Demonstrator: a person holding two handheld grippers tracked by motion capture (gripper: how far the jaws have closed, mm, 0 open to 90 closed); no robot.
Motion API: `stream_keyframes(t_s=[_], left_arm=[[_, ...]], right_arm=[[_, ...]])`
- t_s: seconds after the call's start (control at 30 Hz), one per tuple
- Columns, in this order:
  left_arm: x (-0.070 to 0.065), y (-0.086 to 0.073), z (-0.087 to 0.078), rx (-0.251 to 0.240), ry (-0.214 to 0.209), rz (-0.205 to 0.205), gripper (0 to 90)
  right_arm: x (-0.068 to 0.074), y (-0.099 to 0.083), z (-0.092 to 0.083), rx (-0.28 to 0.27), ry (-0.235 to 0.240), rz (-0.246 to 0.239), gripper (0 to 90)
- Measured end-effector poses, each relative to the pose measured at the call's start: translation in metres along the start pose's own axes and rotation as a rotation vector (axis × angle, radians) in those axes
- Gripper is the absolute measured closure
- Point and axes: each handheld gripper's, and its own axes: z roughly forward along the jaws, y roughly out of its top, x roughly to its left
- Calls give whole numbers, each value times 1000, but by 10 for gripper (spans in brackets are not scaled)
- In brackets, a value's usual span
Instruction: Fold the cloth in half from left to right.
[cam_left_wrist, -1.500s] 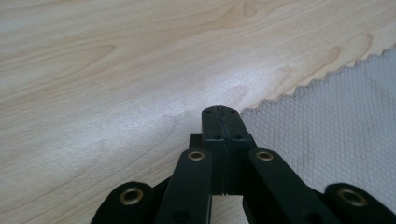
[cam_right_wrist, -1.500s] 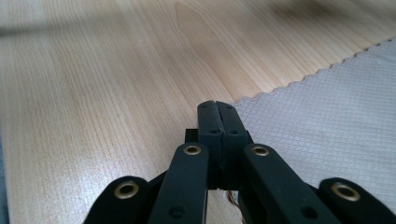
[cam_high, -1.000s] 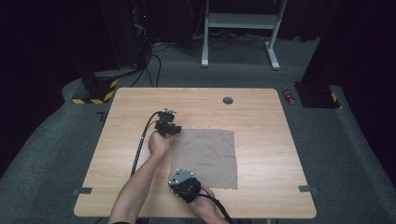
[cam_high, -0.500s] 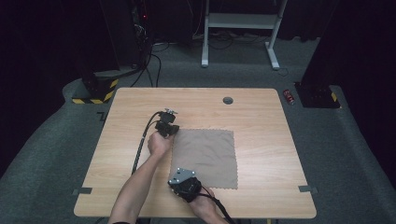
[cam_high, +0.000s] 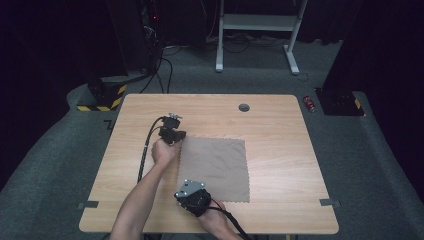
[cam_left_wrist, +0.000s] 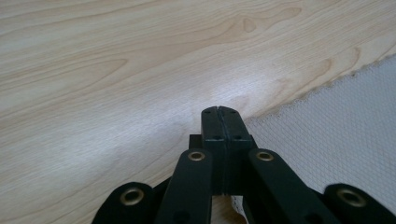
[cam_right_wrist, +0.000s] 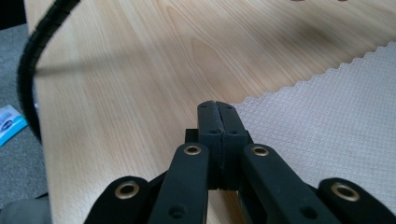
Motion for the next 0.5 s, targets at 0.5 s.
stream_keyframes(t_s=[0.5], left_arm=[[13, -8, -16, -18, 0, -11, 900]], right_arm=[[5, 6, -3, -28, 20, -5, 900]])
